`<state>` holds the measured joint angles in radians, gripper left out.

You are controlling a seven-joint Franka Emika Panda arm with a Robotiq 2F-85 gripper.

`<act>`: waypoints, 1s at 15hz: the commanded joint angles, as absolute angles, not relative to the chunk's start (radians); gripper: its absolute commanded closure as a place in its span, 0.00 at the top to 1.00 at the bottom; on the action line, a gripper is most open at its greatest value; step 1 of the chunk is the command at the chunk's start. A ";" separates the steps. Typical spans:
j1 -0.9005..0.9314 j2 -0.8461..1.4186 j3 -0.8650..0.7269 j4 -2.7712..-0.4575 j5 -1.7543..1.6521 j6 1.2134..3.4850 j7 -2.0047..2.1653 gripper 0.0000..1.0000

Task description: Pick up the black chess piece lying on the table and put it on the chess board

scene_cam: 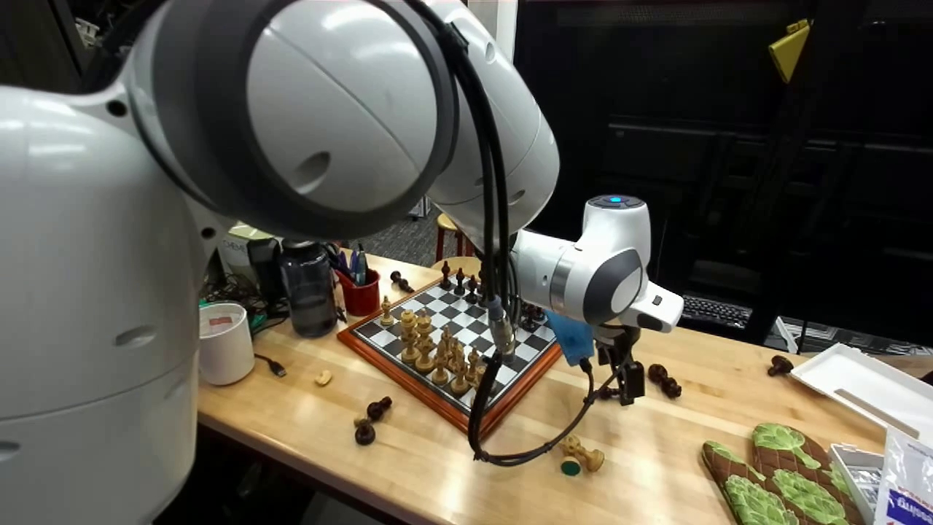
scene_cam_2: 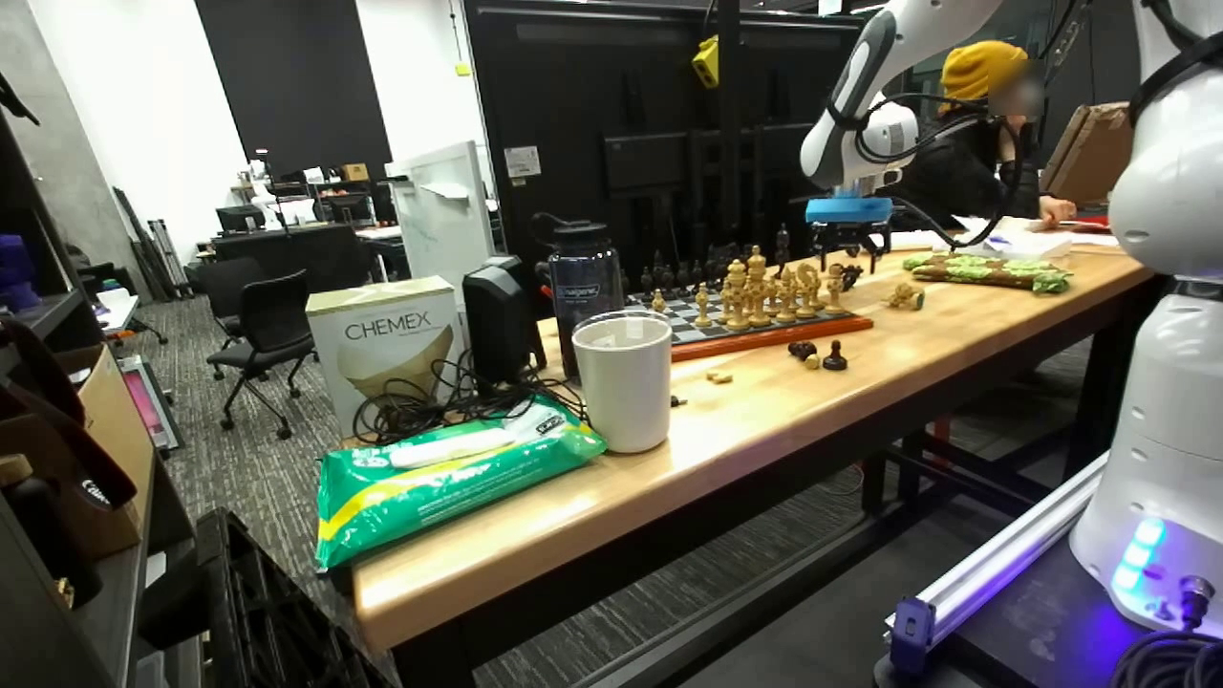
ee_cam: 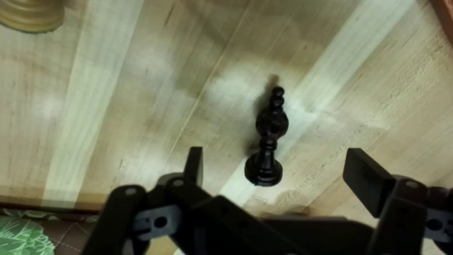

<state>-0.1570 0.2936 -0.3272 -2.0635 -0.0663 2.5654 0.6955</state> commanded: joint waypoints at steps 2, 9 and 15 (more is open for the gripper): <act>-0.061 0.302 -0.402 -2.113 -0.249 2.650 0.947 1.00; 0.021 0.305 -0.457 -2.144 -0.498 2.663 1.262 1.00; 0.032 0.317 -0.452 -2.139 -0.620 2.659 1.389 0.74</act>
